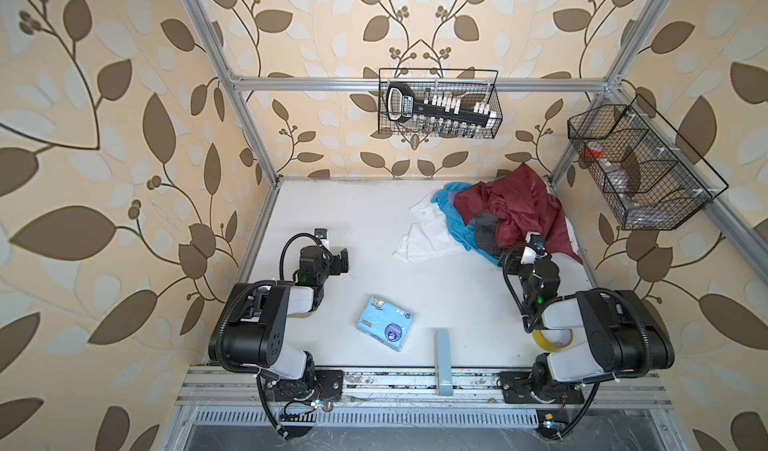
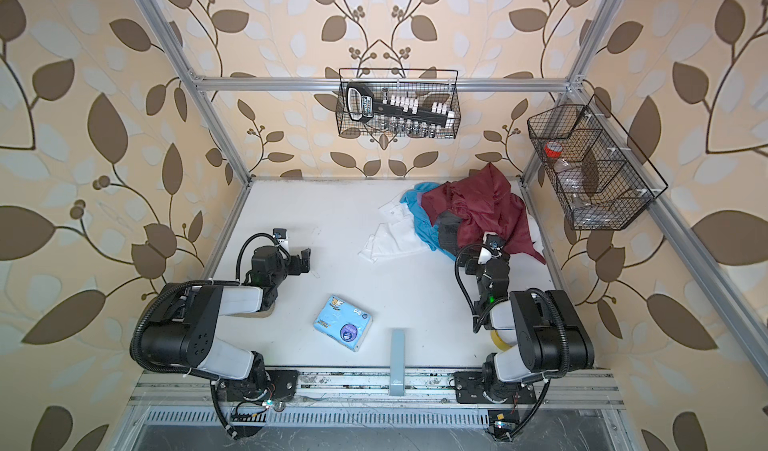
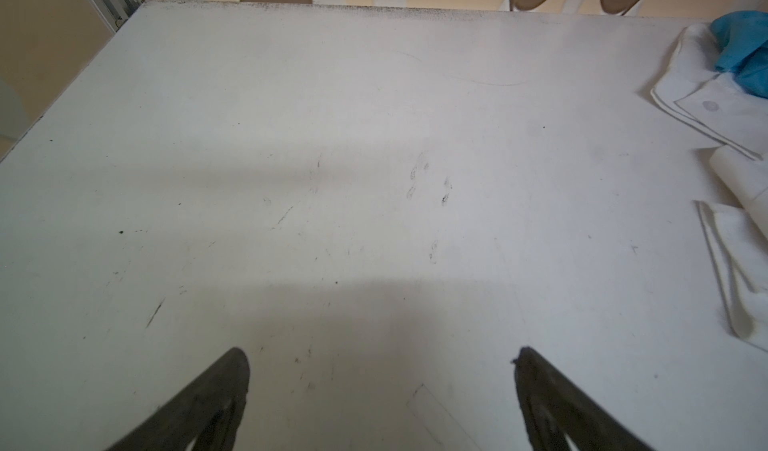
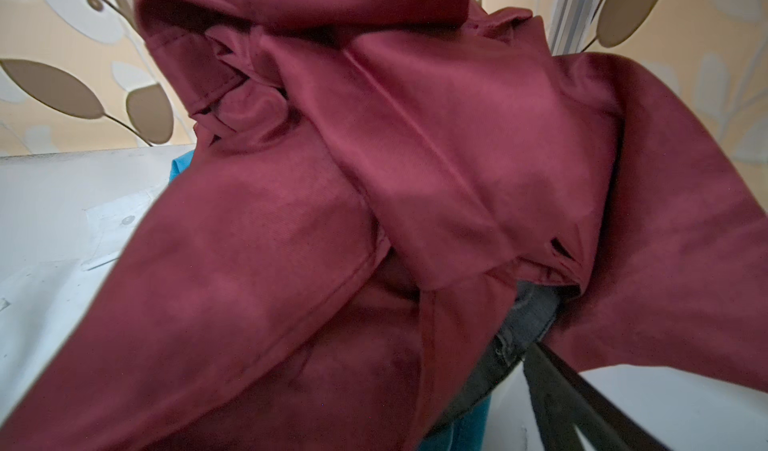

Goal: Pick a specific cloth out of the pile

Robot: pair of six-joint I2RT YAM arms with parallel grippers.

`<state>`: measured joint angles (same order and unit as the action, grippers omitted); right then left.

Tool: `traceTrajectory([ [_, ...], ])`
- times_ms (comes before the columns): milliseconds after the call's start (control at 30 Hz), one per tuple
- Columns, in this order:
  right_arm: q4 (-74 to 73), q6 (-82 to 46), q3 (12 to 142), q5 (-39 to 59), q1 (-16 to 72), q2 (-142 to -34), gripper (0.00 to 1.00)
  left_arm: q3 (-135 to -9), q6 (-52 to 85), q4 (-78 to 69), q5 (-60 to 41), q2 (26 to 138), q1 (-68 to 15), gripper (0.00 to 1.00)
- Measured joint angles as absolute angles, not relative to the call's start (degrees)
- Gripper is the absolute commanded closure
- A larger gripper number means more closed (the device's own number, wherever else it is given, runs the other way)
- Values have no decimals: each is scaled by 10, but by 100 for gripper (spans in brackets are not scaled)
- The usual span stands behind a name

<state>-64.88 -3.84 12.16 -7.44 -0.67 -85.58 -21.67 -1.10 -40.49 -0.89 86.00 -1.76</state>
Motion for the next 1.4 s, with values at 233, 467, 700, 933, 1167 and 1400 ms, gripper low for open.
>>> traceTrajectory([
  [233, -637, -39, 125, -76, -7, -852, 0, -217, -11, -405, -9, 860, -14, 1],
  [467, -494, -59, 183, -126, -6, -745, 1, -294, -4, -247, -1, 800, -14, 1],
  [700, -334, -96, 225, -137, -6, -628, 0, -358, 28, -125, -45, 663, -14, 1],
  [933, -134, -129, 355, -99, 11, -604, 0, -458, 36, 3, -246, 649, -15, 1],
  [1167, 29, -141, 468, -76, 110, -659, 0, -514, 18, 89, -442, 698, -55, 1],
  [1400, 146, -137, 620, -75, 217, -825, 10, -537, -22, 169, -519, 735, -103, 1],
])
